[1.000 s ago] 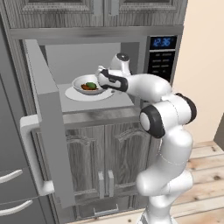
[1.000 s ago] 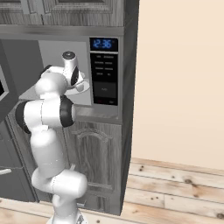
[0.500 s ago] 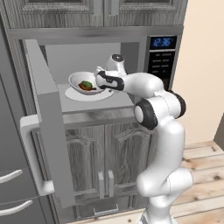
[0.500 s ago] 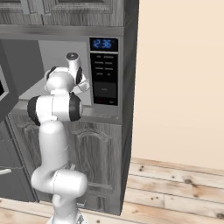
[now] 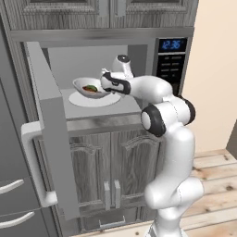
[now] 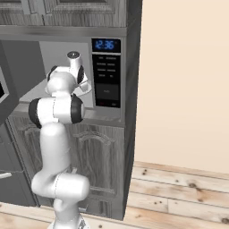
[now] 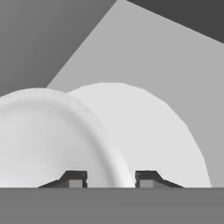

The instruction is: The microwave is finished heating the chicken drumstick and avocado. Take the bowl containing the food and place it on the dining counter.

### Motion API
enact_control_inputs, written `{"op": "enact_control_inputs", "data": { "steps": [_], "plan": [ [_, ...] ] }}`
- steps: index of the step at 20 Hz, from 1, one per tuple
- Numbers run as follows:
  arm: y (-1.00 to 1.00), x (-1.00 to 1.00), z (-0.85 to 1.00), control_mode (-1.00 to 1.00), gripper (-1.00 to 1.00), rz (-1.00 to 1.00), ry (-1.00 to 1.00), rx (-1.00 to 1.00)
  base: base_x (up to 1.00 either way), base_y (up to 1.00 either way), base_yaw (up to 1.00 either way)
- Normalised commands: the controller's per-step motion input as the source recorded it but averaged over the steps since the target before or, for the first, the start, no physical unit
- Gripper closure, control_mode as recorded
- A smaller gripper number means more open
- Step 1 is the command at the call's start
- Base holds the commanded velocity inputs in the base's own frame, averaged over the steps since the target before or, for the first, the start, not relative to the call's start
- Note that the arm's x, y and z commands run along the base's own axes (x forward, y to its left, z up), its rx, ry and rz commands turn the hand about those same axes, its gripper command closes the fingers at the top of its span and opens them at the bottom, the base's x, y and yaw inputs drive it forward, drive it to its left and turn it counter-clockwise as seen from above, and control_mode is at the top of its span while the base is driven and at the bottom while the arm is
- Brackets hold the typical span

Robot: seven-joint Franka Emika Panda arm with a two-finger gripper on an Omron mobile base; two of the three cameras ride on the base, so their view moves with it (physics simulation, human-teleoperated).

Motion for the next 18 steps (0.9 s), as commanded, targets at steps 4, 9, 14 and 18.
{"op": "enact_control_inputs", "data": {
  "steps": [4,9,14,18],
  "plan": [
    [-0.09,-0.59,0.00,-1.00,1.00,0.00,-0.08,0.01,0.00,0.00,0.00],
    [-0.27,-1.00,0.00,-1.00,1.00,0.05,-0.11,0.04,0.00,0.00,0.00],
    [-0.32,-1.00,0.04,-1.00,1.00,0.06,-0.20,0.08,0.00,0.00,0.00],
    [-0.27,-1.00,0.26,-1.00,1.00,0.05,-0.31,0.13,0.00,0.00,0.00]
  ]
}}
